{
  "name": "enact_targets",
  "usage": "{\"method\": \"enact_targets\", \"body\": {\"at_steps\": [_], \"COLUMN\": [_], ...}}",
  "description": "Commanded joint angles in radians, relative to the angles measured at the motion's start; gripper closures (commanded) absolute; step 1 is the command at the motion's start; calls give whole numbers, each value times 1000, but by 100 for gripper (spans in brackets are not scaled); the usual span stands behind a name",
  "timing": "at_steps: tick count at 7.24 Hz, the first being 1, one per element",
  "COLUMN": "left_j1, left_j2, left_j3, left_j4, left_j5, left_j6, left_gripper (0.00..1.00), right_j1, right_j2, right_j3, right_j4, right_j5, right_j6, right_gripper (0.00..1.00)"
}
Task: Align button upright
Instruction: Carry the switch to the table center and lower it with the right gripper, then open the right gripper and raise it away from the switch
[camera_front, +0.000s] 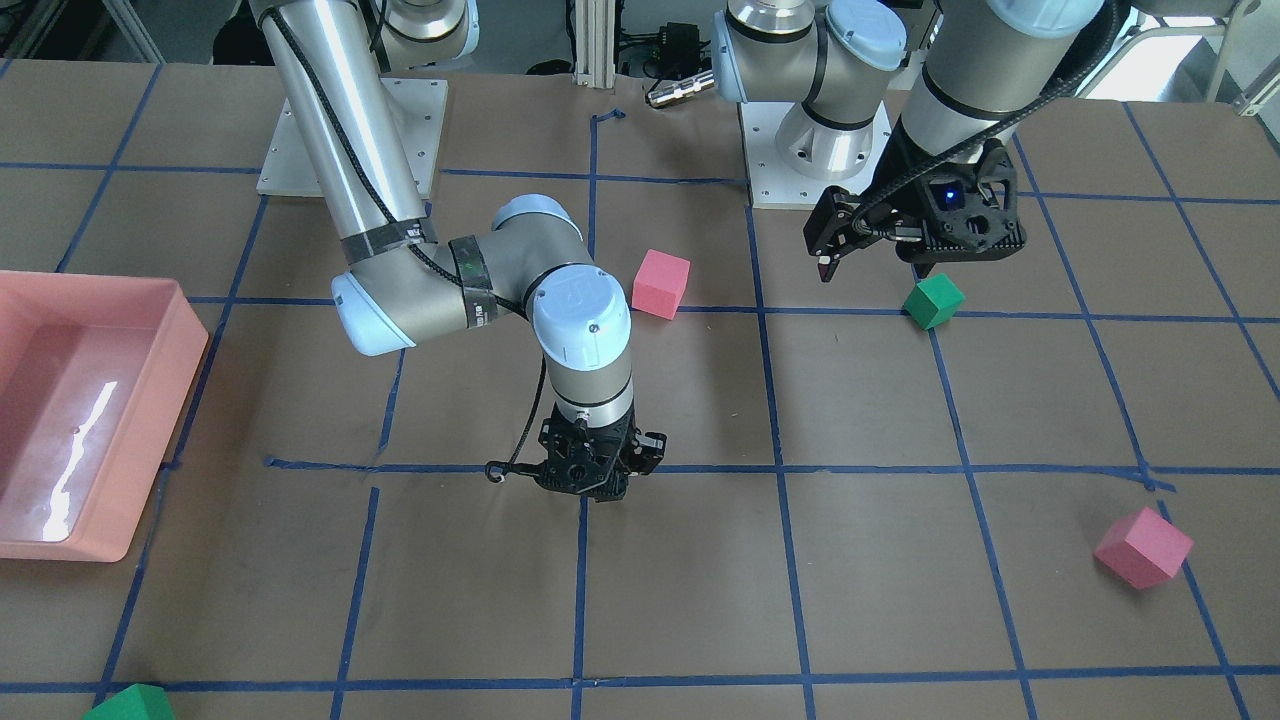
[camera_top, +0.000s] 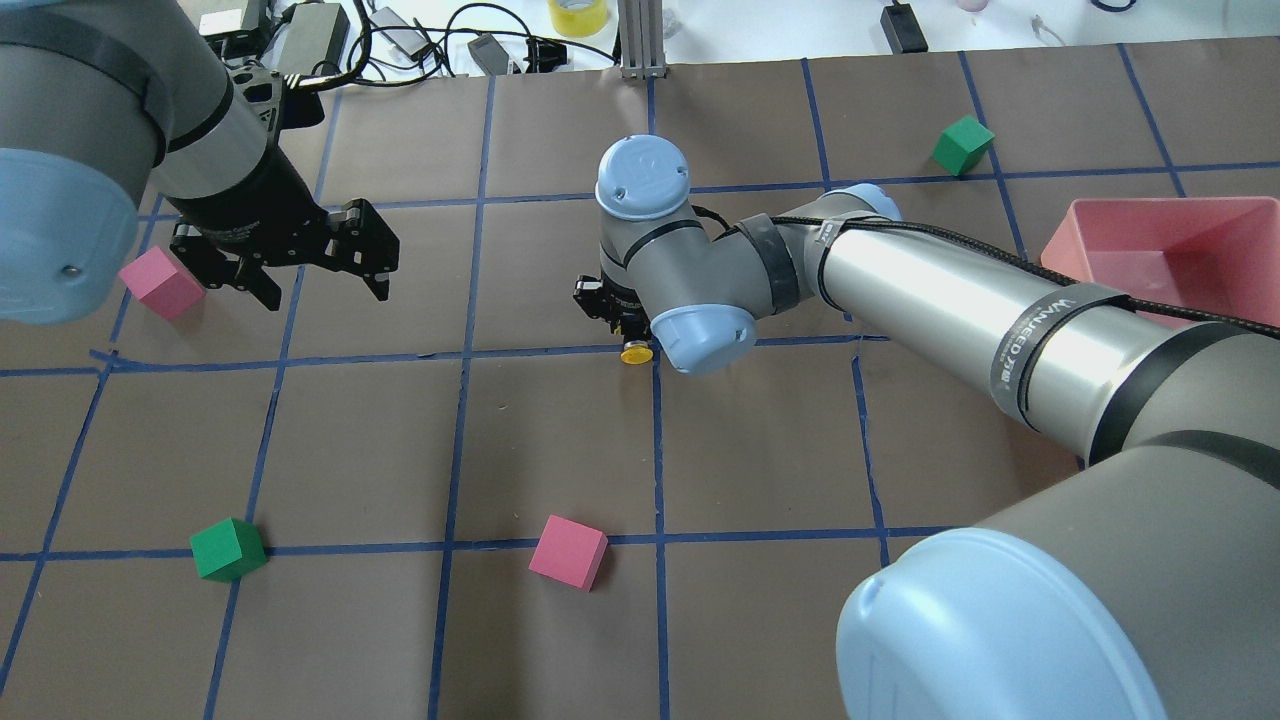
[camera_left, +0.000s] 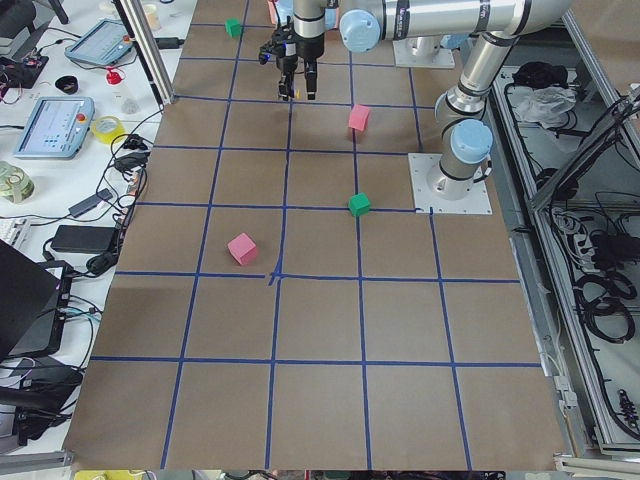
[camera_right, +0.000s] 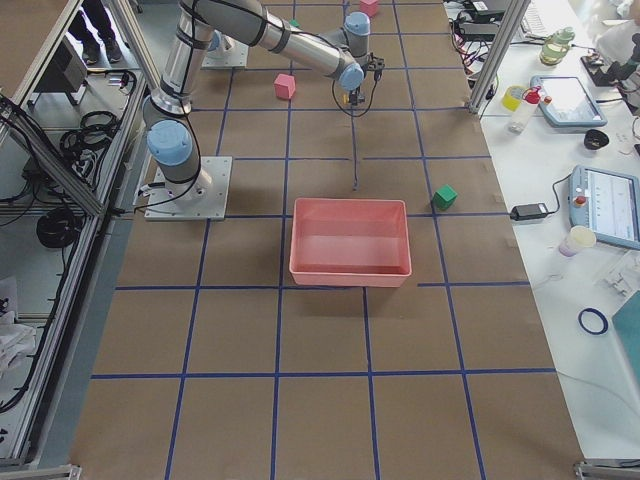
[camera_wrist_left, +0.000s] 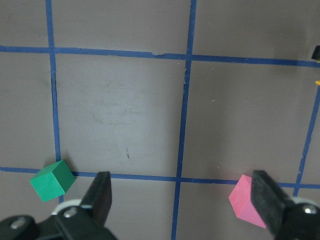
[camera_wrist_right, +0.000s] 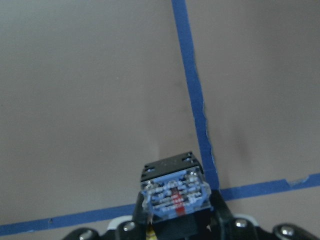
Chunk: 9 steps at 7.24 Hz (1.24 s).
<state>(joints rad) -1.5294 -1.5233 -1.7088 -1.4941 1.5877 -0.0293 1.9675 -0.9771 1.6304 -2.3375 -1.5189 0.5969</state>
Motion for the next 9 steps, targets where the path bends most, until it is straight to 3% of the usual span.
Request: {"method": "enact_targets", "body": {"at_steps": [1, 2, 3, 4, 6, 9], "left_j1": [0, 0, 0, 0, 0, 17], "left_j2": [0, 0, 0, 0, -3, -15], "left_j3": [0, 0, 0, 0, 0, -2], "left_j4": [0, 0, 0, 0, 0, 2], "left_j5": [0, 0, 0, 0, 3, -8], "left_j6": [-1, -1, 0, 0, 20, 69], "left_gripper": [0, 0, 0, 0, 0, 0], "right_j1": [-1, -1, -1, -1, -56, -356], "right_j2": [5, 0, -3, -32, -153, -410], "right_j3": [6, 6, 6, 3, -6, -14], "right_j4": [-8, -8, -2, 4, 155, 545], "right_j5": [-1, -1, 3, 2, 9, 13], "right_j6": [-2, -5, -6, -23, -125, -482], "right_gripper": [41, 11, 0, 0, 0, 0]}}
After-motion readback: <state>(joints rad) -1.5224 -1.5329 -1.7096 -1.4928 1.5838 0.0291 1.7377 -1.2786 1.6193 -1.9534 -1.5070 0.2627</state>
